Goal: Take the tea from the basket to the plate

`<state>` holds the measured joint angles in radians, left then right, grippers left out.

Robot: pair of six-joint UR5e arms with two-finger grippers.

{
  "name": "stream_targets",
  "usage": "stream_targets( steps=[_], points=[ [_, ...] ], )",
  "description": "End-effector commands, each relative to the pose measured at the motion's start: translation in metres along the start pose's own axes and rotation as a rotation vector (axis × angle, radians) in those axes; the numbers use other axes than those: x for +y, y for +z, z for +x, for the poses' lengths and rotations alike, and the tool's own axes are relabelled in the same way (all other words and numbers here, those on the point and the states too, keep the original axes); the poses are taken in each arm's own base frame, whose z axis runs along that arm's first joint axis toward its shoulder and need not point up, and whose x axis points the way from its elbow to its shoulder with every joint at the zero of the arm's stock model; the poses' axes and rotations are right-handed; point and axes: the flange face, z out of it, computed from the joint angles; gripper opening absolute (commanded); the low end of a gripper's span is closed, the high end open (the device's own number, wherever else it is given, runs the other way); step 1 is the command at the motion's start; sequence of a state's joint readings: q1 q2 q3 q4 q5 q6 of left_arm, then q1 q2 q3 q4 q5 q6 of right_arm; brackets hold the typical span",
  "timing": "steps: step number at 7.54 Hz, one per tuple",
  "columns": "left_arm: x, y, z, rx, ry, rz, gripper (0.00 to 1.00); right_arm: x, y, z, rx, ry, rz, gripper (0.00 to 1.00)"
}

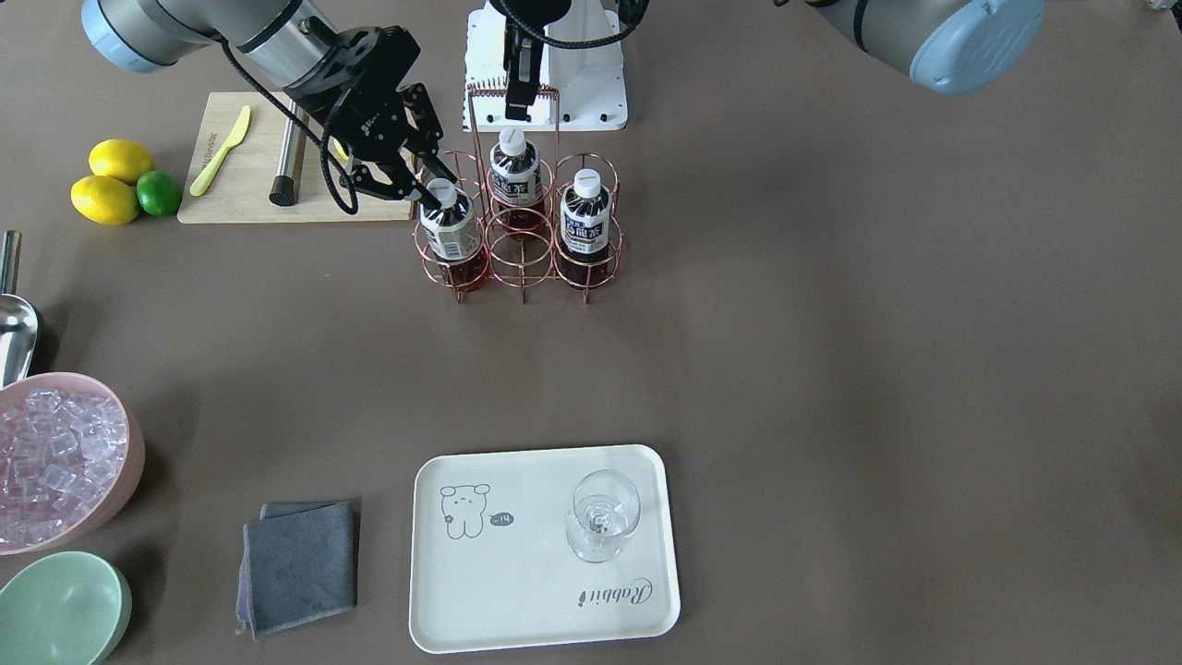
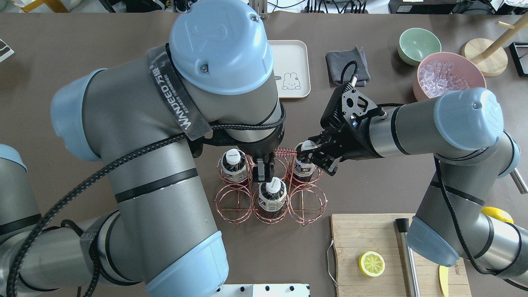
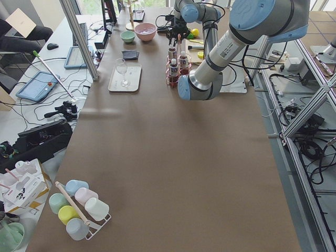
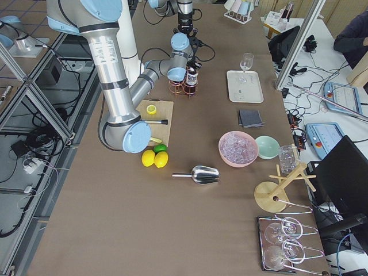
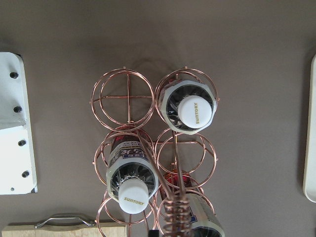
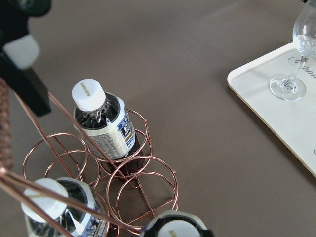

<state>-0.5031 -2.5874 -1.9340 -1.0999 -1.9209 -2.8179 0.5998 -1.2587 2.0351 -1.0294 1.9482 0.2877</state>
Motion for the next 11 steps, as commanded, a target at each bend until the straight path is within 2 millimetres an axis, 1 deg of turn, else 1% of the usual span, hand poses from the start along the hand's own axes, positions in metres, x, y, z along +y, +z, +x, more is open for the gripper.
stream_targets(
  steps=[1,3,5,7,9,11],
  points=[
    [0.0,0.0,0.0,0.001,0.0,-0.001,0.0,-0.006,-0.015,-0.01,-0.021,-0.011,0.023,0.0],
    [0.0,0.0,0.0,0.001,0.0,-0.001,0.0,-0.008,-0.028,-0.017,-0.046,-0.017,0.031,0.0],
    [0.0,0.0,0.0,0.002,0.0,0.0,0.0,-0.014,-0.047,-0.03,-0.064,-0.02,0.002,0.0],
    [0.0,-0.001,0.0,0.002,0.001,-0.001,0.0,-0.016,-0.056,-0.035,-0.08,-0.024,0.007,0.0],
    [0.0,-0.004,-0.001,0.004,0.003,-0.007,0.0,-0.021,-0.072,-0.041,-0.072,-0.045,0.001,0.0],
    [-0.001,-0.005,-0.002,0.01,0.004,-0.008,0.0,-0.029,-0.095,-0.021,-0.063,-0.031,-0.001,0.0]
  ],
)
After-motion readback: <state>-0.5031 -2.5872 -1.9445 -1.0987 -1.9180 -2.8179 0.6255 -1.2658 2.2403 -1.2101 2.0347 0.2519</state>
